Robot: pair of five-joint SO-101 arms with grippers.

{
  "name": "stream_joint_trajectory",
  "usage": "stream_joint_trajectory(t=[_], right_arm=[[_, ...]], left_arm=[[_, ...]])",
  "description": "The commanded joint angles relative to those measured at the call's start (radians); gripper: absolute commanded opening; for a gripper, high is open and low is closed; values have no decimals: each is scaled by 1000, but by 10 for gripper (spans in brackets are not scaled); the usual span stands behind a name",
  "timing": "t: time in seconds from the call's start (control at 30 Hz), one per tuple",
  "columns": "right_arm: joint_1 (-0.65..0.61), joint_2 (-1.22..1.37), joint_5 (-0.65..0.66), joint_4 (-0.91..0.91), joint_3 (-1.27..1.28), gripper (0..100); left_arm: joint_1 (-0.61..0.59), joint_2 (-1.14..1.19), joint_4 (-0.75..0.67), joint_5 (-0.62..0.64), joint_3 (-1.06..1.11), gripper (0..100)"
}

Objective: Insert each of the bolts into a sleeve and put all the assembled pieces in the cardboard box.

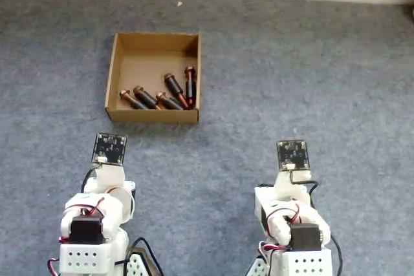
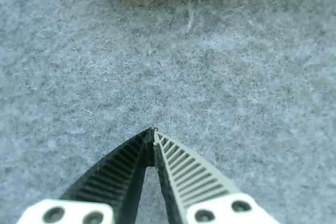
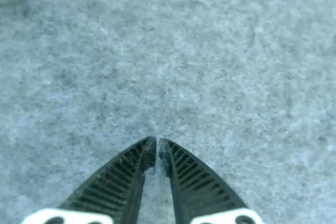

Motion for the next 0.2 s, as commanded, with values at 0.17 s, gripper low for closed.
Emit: stream_joint_trajectory(t=[0.17], right_arm=[[13, -5, -3, 7, 99, 5]], left_arm=[[-1, -4, 5, -15, 19, 6]])
